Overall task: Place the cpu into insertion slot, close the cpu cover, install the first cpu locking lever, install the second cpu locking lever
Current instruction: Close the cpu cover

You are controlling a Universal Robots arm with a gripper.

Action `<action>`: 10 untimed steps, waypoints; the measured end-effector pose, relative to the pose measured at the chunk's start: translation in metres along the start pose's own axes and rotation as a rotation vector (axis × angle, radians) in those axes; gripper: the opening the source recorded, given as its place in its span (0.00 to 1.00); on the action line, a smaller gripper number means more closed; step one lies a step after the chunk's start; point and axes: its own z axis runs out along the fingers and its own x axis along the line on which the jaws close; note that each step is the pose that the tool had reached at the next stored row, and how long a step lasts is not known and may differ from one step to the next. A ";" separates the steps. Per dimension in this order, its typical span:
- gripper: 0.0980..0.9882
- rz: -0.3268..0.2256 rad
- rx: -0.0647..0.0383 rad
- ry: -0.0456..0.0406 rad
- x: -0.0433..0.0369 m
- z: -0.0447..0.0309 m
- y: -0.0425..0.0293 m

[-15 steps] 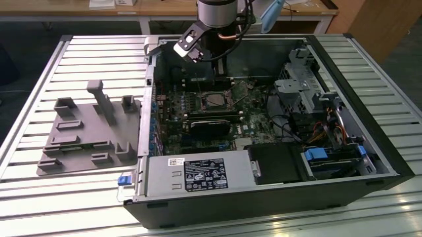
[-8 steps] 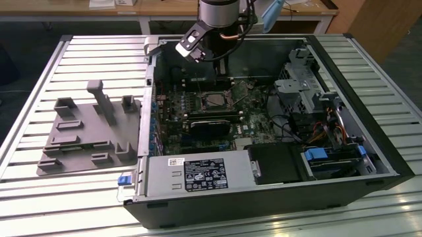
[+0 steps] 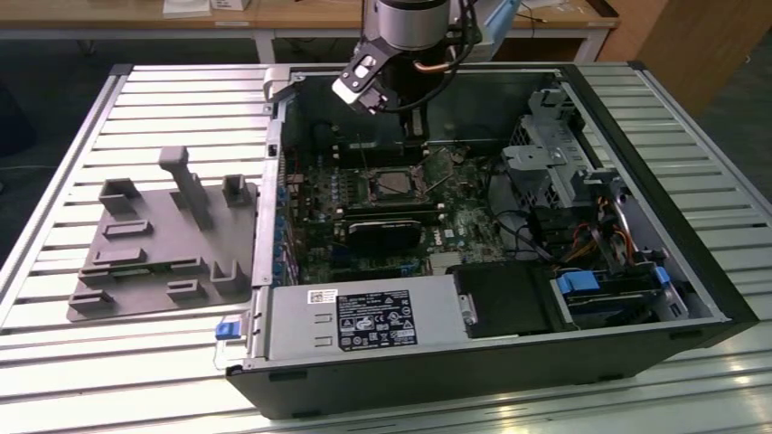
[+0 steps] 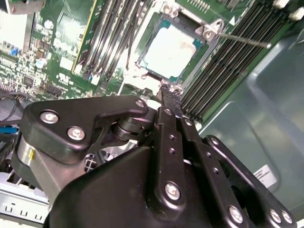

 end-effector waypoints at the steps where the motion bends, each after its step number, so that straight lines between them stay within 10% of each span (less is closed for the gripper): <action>1: 0.01 0.000 0.000 0.0000 0.0001 0.0002 0.0019; 10: 0.01 0.000 0.000 0.0000 0.0007 0.0021 0.0221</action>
